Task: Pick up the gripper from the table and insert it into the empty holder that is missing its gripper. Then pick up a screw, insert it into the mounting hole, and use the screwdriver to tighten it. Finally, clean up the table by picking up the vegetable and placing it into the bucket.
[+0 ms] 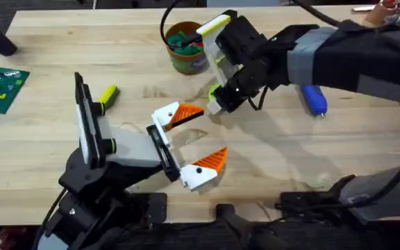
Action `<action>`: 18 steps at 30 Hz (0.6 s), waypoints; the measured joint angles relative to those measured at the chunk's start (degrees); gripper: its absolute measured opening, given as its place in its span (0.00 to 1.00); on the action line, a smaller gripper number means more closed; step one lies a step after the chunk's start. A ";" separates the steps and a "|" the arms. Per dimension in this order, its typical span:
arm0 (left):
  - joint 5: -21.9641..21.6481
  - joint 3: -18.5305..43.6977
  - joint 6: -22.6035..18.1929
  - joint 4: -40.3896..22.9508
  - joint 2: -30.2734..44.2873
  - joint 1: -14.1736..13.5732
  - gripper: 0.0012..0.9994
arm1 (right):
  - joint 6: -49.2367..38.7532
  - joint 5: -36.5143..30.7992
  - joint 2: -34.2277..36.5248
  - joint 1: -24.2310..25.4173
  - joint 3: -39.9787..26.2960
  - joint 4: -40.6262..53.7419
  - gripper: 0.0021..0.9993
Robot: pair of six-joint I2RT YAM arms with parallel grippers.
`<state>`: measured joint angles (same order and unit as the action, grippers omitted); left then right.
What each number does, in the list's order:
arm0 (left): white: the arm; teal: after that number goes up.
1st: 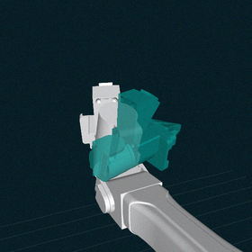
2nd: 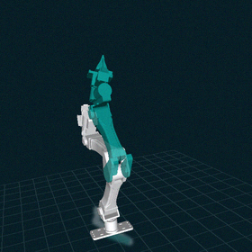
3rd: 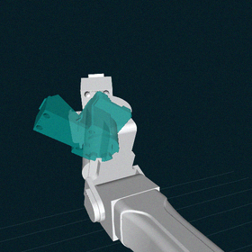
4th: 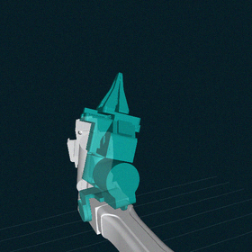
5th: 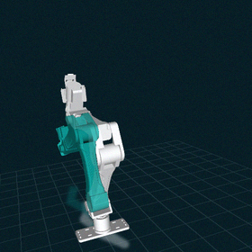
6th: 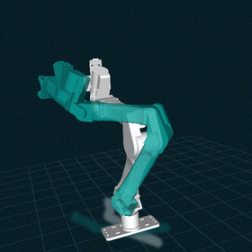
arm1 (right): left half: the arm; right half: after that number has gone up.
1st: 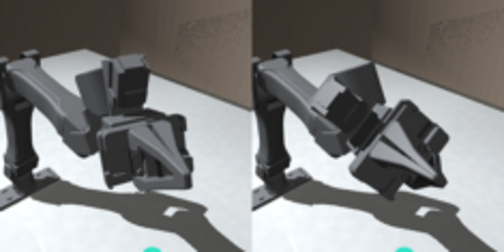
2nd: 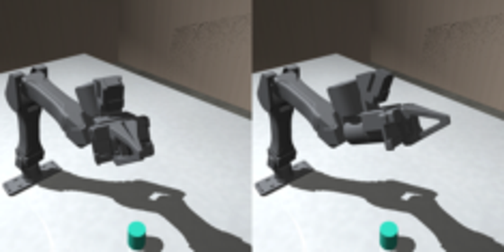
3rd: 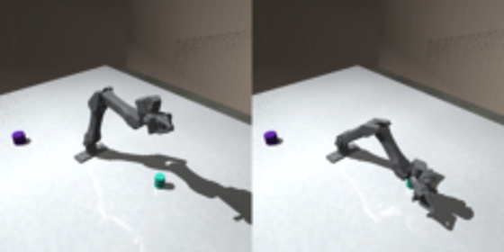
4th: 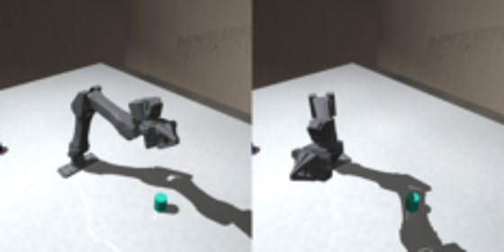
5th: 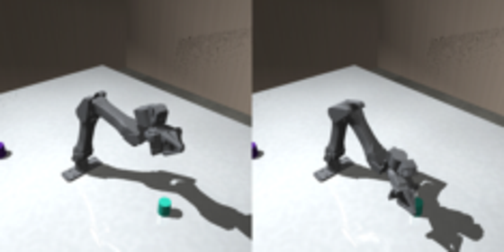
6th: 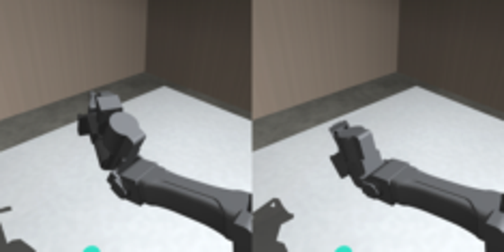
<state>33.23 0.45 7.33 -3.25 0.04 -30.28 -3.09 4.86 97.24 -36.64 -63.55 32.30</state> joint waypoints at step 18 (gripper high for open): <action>0.01 0.00 0.02 0.00 0.00 0.00 0.99 | -0.18 -1.03 0.17 0.07 -0.09 0.04 0.01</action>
<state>33.23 0.45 7.35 -3.25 0.04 -30.28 -3.27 3.84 97.41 -36.58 -63.64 32.34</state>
